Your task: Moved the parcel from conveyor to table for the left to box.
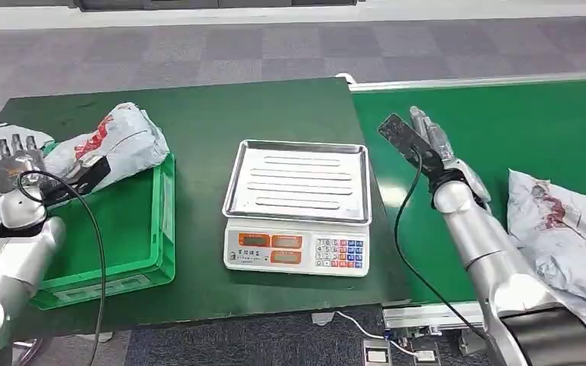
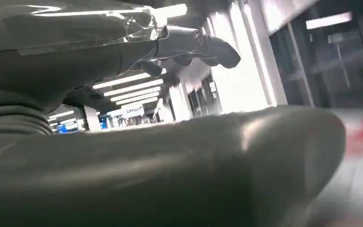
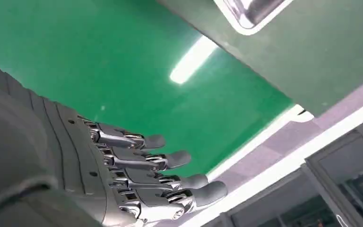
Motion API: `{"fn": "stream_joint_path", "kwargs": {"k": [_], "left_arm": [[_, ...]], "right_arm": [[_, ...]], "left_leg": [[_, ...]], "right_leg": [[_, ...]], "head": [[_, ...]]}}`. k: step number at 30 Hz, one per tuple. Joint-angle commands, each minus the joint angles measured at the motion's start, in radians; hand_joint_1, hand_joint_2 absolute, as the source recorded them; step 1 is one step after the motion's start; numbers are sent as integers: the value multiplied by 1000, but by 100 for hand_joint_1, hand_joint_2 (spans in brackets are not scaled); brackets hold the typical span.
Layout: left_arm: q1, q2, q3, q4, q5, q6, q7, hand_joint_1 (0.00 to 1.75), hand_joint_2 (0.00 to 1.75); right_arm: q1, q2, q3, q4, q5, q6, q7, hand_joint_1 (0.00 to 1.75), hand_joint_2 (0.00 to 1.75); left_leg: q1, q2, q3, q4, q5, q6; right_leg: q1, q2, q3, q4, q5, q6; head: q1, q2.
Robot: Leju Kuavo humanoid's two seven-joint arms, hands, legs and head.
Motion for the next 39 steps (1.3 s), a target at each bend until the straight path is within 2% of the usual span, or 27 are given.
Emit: {"fn": "stream_joint_path", "kwargs": {"k": [1, 6, 8, 10, 11, 16, 18, 19, 22, 25, 26, 28, 32, 39], "left_arm": [[-26, -67, 71, -71, -27, 44, 17, 0, 0], [-41, -73, 94, -93, -104, 122, 49, 0, 0], [-54, -89, 115, -79, -99, 132, 26, 0, 0], [-55, -91, 115, -79, -100, 131, 26, 0, 0], [-52, -93, 110, -86, -107, 155, 19, 0, 175], [-41, -159, 140, -143, -75, 356, -82, 0, 175], [-23, -172, 116, -180, -105, 464, -87, 0, 175], [-3, -198, 115, -236, -73, 516, -130, 0, 175], [4, -309, 122, -248, 122, 516, -299, 0, 175], [3, -321, 118, -250, 104, 516, -284, 0, 175], [-22, -347, 102, -185, 236, 506, -368, 0, 0], [-42, -366, 60, -153, 221, 516, -349, 0, 0], [-43, -366, 55, -153, 216, 516, -340, 0, 0], [-42, -361, 55, -153, 222, 516, -343, 0, 0]], "right_arm": [[30, -34, -26, 21, 12, -41, 7, 0, 175], [72, -48, -98, -16, 42, -85, 2, 0, 175], [86, -56, -120, -30, 50, -82, -6, 0, 175], [87, -58, -122, -31, 51, -81, -7, 0, 175], [99, -60, -133, -46, 54, -94, -12, 0, 175], [239, -85, -222, -207, 86, -142, -24, 0, 175], [274, -97, -232, -224, 104, -157, -22, 0, 175], [303, -111, -238, -223, 114, -167, -22, 0, 175], [342, -151, -257, -190, 132, -203, -36, 0, 175], [343, -154, -260, -185, 131, -206, -41, 0, 175], [320, -161, -250, -151, 175, -229, -26, 0, 175], [284, -160, -246, -97, 230, -251, -9, 0, 175], [274, -155, -246, -81, 237, -255, -11, 0, 175], [274, -154, -248, -78, 238, -257, -13, 0, 175]], "left_leg": [[1, -3, 2, -1, 0, 0], [1, -3, 1, 0, 0, 0], [2, -4, 6, -3, -1, 0], [1, -5, 2, -1, -1, 0], [2, -4, 3, -1, -1, 0], [2, -7, 4, -2, -1, 0], [2, -9, 5, -3, -1, 0], [1, -8, 2, -1, -1, 0], [1, -11, 4, -2, -1, 0], [0, -13, 4, -2, -1, 1], [-1, -10, 1, 0, -2, 1], [-1, -9, 3, -1, -2, 2], [-2, -3, 1, 0, -3, 1], [-2, -2, 2, 0, -3, 1]], "right_leg": [[1, -3, 4, -2, -1, 0], [1, -3, 2, -1, -1, 0], [2, -4, 8, -5, -2, 0], [2, -5, 5, -2, -2, 0], [2, -4, 5, -2, -2, 0], [2, -7, 7, -4, -2, 0], [2, -9, 8, -5, -3, 0], [1, -7, 5, -3, -2, 0], [1, -11, 8, -5, -3, 1], [0, -13, 9, -6, -3, 1], [-1, -10, 6, -3, -3, 2], [-1, -10, 8, -4, -2, 2], [-2, -4, 3, -3, -1, 1], [-2, -2, 3, -2, -1, 2]], "head": [[0, 0], [0, 0], [0, 0], [0, 0], [0, 0], [0, 0], [0, 0], [0, 0], [0, 0], [0, 0], [0, 0], [0, 0], [0, 0], [0, 0]]}}
